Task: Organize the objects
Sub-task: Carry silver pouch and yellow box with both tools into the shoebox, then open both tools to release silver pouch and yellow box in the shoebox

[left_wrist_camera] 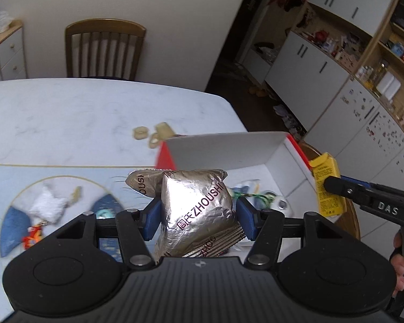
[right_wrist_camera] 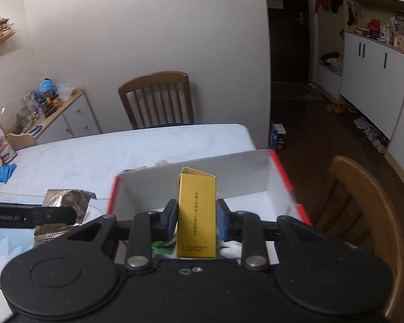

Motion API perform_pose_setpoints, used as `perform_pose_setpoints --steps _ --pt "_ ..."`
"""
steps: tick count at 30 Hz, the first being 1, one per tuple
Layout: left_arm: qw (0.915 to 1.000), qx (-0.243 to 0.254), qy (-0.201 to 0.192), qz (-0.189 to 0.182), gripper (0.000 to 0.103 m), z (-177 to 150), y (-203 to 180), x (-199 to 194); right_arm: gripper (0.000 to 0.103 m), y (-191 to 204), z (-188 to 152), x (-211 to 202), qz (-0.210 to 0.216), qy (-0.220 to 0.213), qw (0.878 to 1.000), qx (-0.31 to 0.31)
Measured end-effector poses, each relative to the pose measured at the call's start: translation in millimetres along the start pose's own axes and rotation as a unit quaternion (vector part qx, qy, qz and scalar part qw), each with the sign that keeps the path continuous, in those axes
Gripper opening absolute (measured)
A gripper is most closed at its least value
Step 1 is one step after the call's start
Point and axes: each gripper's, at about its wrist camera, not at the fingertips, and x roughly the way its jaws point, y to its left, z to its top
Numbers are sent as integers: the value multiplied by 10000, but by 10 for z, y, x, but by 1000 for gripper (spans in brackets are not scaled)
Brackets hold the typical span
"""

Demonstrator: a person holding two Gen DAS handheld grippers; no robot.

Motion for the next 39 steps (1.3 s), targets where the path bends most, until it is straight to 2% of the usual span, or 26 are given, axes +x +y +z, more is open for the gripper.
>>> perform_pose_setpoints --steps 8,15,28,39 --pt "9990 416 157 -89 59 -30 -520 290 28 -353 -36 91 16 103 9999 10" --pt "9974 583 401 97 59 -87 -757 655 28 -546 -57 283 140 299 9994 -46" --pt "9952 661 613 374 59 -213 -896 1083 28 -615 -84 825 316 800 9962 -171" --pt "9952 533 755 334 59 -261 -889 1254 28 -494 -64 1099 310 1115 9910 -666"
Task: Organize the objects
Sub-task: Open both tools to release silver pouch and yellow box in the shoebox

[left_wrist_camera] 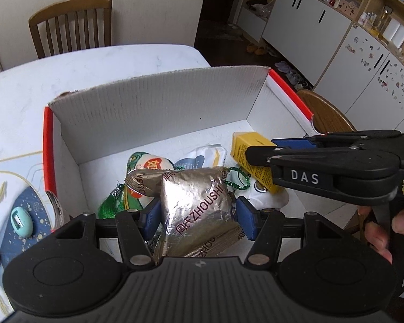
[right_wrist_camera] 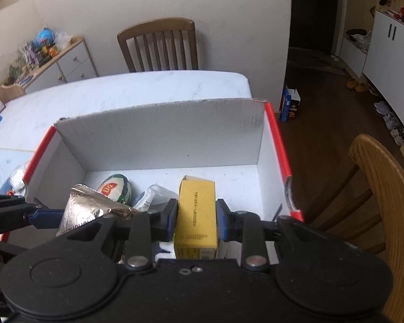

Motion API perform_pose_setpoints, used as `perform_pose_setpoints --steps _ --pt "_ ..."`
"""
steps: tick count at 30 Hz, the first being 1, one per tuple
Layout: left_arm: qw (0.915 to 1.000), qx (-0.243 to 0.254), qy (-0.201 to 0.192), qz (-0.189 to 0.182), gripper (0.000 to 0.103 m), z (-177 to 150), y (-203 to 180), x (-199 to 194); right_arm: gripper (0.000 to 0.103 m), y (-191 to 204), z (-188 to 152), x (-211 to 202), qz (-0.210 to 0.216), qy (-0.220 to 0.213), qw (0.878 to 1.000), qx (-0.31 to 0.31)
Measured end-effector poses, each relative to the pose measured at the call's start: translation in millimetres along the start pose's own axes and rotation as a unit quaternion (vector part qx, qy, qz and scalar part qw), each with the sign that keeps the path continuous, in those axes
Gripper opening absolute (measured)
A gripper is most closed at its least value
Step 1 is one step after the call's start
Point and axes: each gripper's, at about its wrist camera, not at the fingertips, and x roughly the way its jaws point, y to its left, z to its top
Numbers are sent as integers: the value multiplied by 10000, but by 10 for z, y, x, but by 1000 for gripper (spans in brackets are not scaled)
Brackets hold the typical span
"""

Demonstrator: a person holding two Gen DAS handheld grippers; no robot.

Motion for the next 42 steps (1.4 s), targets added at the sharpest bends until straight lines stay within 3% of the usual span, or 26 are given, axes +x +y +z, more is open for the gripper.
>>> perform_pose_setpoints --steps 12,28,32,37,42 --pt "9995 -302 24 -93 60 -27 79 1 31 34 -6 64 65 320 9992 -217" --pt "9989 -294 -347 -85 64 -59 110 -291 38 -10 -65 -274 267 60 9995 -141" --pt "9984 -231 -501 -127 69 -56 112 -429 53 16 -86 -422 394 -110 9989 -208" --pt "9973 -214 -684 -164 69 -55 153 -610 57 101 -99 -577 488 -243 9981 -296" --pt "9960 -195 -843 -211 69 -50 227 -807 68 205 -110 -751 555 -442 9966 -416"
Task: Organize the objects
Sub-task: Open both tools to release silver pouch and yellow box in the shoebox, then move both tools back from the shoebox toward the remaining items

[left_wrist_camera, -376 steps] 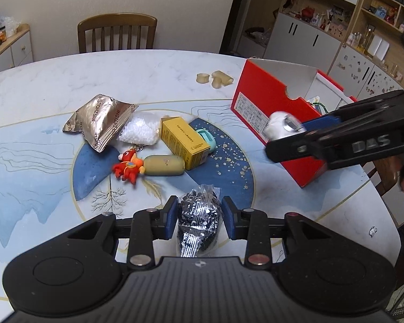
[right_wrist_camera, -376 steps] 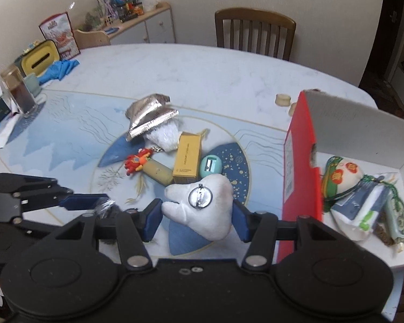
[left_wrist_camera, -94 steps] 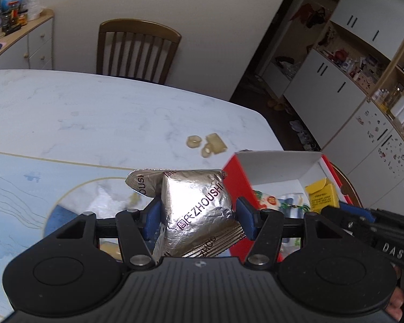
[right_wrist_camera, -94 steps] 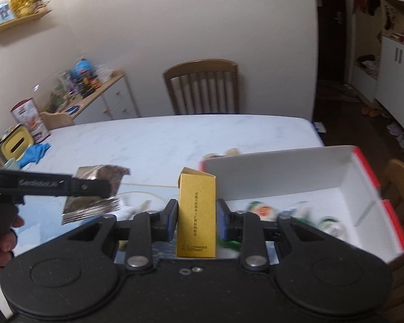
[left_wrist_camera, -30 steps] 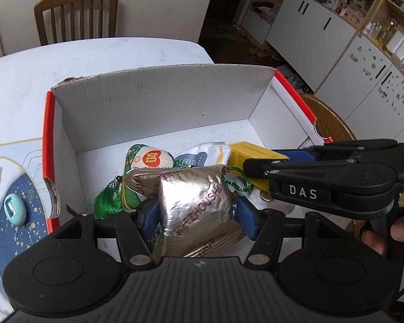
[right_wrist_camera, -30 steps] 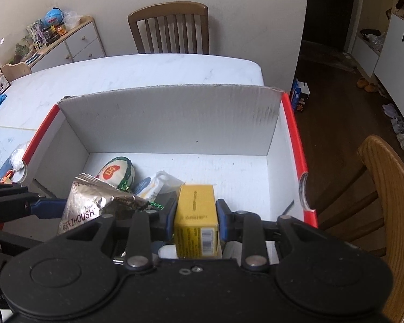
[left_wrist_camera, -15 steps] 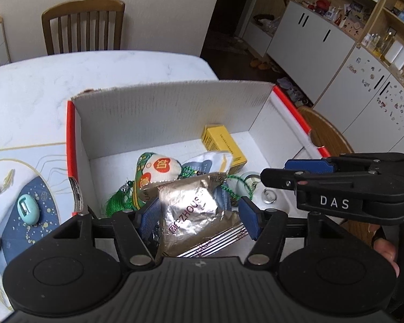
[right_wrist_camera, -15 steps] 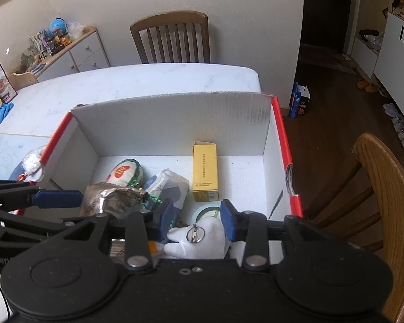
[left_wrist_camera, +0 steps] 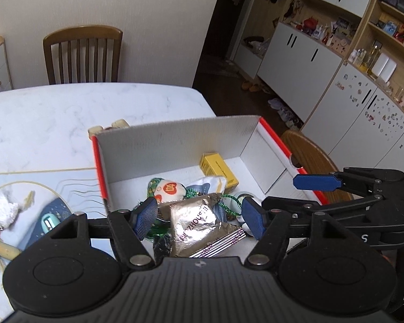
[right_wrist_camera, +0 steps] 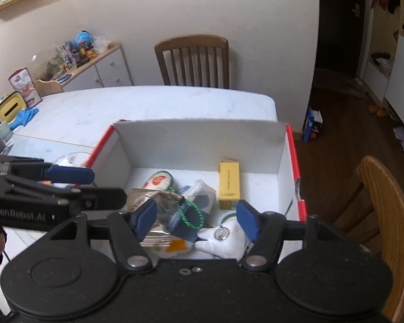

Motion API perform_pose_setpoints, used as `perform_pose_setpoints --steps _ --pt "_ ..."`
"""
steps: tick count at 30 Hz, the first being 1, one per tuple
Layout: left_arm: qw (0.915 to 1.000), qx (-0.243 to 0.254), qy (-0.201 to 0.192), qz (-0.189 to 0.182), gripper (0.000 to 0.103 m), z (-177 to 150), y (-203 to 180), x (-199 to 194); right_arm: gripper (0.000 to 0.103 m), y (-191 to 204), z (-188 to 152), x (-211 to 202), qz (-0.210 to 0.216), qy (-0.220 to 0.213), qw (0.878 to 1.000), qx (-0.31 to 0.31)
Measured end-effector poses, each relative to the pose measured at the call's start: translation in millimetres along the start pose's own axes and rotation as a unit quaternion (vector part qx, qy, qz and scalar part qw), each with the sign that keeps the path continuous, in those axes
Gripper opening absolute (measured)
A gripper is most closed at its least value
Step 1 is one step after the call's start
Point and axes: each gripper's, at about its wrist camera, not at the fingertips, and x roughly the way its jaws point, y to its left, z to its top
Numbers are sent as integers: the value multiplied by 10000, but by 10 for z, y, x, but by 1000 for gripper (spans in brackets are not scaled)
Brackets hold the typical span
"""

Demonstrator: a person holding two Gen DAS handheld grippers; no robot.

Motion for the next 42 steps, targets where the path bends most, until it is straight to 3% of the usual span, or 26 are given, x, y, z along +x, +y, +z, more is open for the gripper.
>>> perform_pose_setpoints --steps 10,21,27,31,42 --pt "9997 -67 -202 90 80 16 250 -335 79 199 51 -190 87 -239 9996 133" --pt "9987 -65 -436 256 84 -38 689 -698 92 687 85 -244 245 -383 9988 179" --pt "9984 -19 -499 262 87 -73 956 -854 92 986 117 -175 304 -379 9987 174" --pt "9983 57 -527 242 99 -130 1155 -930 92 1158 136 -107 331 -344 9987 174" --pt "9976 87 -518 448 100 -296 1762 -1016 95 1624 214 167 339 -185 9992 133"
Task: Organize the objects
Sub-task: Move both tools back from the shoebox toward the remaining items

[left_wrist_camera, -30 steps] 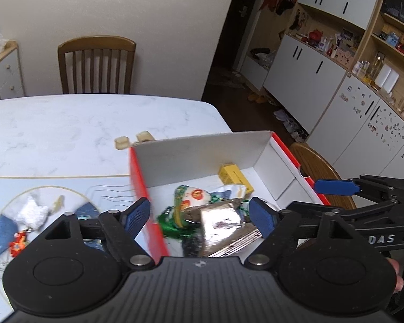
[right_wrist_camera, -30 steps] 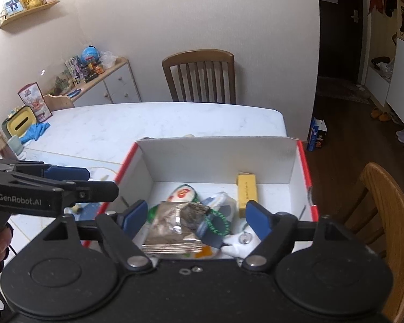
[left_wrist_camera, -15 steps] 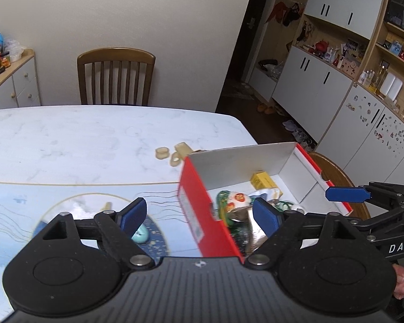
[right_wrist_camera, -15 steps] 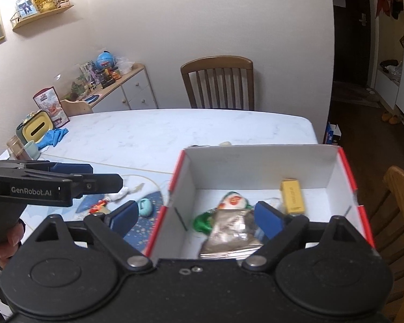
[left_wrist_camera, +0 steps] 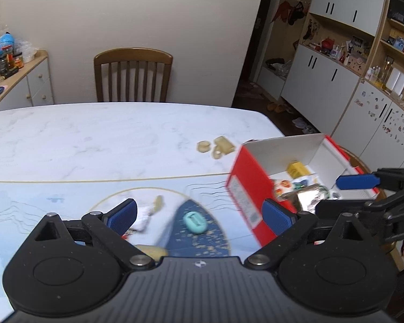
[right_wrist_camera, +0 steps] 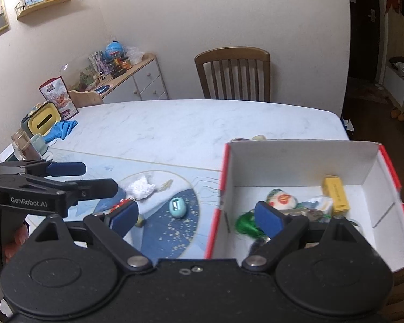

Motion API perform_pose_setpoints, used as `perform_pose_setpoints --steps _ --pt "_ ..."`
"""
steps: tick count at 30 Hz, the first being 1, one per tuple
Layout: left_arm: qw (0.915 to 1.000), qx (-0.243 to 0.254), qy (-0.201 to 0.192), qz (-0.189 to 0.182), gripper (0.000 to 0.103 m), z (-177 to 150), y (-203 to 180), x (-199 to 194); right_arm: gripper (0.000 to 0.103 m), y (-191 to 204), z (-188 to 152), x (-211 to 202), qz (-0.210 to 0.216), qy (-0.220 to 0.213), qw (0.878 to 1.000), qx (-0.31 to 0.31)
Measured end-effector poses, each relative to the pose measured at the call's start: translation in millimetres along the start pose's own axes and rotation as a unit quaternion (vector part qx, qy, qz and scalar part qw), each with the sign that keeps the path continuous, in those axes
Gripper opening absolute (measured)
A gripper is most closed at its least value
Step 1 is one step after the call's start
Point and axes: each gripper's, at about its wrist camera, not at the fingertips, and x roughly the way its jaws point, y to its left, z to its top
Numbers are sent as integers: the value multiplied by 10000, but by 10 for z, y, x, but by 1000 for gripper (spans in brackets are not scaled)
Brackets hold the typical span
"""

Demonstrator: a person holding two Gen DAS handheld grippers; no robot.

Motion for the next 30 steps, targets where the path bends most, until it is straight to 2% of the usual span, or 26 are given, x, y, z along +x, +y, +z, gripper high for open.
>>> perform_pose_setpoints --steps 5,11,17,22,30 --pt "9997 -80 233 7 100 -122 330 59 96 185 51 189 -30 74 10000 -2" --pt "9993 -37 326 183 100 -267 620 168 96 329 120 458 -86 228 9997 66" --pt "9985 -226 497 102 100 -479 845 363 96 483 154 778 -130 480 9988 9" --pt "9976 -36 657 215 100 -632 874 538 96 572 131 1066 -182 832 9964 -47" --pt "9969 561 526 173 100 -762 681 681 95 620 88 1450 -319 1217 9919 -154"
